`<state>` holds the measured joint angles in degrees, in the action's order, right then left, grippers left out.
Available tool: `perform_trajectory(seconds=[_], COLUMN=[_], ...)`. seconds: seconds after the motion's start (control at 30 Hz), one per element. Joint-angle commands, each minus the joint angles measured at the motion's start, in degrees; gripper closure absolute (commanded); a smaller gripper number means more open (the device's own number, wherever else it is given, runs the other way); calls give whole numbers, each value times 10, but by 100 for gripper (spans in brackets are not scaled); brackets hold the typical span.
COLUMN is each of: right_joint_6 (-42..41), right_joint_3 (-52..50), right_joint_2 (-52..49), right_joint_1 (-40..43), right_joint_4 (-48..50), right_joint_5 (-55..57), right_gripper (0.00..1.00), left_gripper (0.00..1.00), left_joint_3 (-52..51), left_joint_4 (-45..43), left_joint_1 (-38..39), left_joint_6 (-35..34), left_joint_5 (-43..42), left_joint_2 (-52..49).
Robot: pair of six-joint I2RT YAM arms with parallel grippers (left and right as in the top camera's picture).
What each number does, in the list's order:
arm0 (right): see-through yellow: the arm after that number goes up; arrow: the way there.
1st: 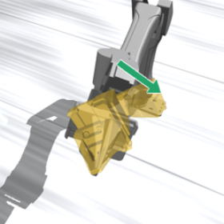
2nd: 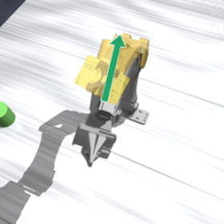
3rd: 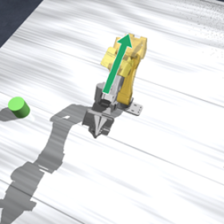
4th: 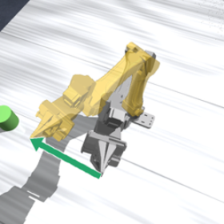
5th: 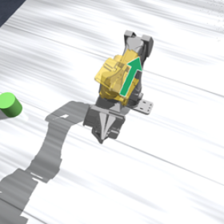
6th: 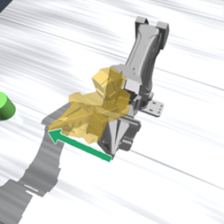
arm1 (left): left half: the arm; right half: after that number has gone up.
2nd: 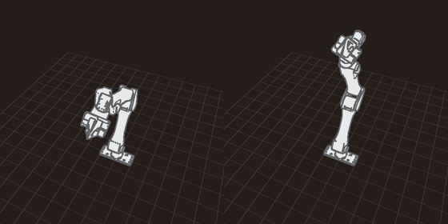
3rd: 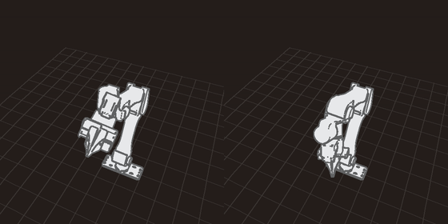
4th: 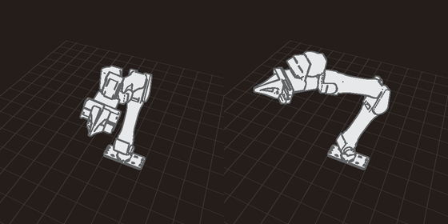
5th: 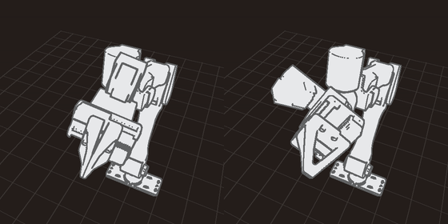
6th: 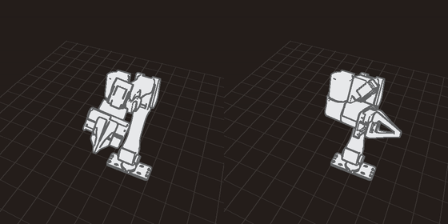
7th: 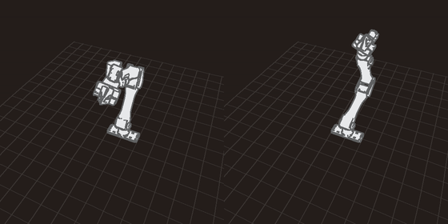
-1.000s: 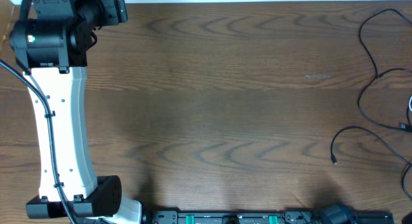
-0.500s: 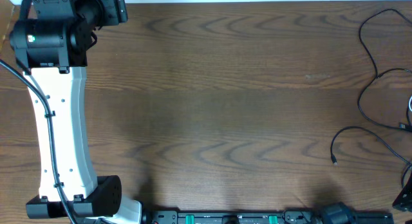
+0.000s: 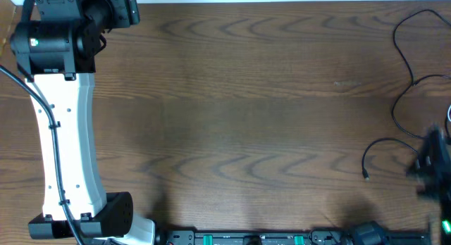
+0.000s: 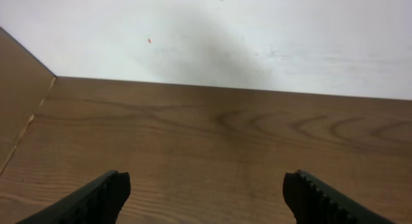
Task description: Untangle cables
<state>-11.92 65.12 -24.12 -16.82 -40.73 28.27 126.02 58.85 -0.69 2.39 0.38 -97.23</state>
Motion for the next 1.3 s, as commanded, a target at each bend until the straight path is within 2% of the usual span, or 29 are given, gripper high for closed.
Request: perform_trajectory(seconds=[0.0, 0.03, 0.13, 0.27, 0.4, 0.6, 0.9, 1.03, 1.27], right_joint_6=[96, 108, 114, 113, 114, 148, 96, 71, 75], right_joint_3=[-122, -181, -307, -425, -462, -472, -597, -629, -629], right_joint_2=[-2, -2, -2, -2, -2, -2, -2, -2, -3], right_joint_1=[2, 2, 2, 2, 2, 2, 3, 3, 3], right_joint_4=[154, 233, 381, 463, 438, 302, 389, 380, 346], right_joint_5=[-50, -56, -116, -123, -148, -141, -146, -134, -123], right_gripper=[1, 1, 1, 1, 1, 1, 1, 1, 1], left_gripper=[19, 19, 19, 20, 19, 19, 19, 19, 19], left_joint_3=[4, 4, 4, 4, 4, 4, 4, 4, 4], left_joint_4=[4, 5, 4, 4, 4, 4, 4, 4, 4], left_joint_1=[-2, -2, -2, -2, -2, -2, -2, -2, -2], left_joint_6=[5, 5, 5, 5, 5, 5, 5, 5, 5], left_joint_5=[7, 7, 7, 7, 7, 7, 7, 7, 7], left_joint_2=[-1, -1, -1, -1, -1, -1, -1, -1, -1])
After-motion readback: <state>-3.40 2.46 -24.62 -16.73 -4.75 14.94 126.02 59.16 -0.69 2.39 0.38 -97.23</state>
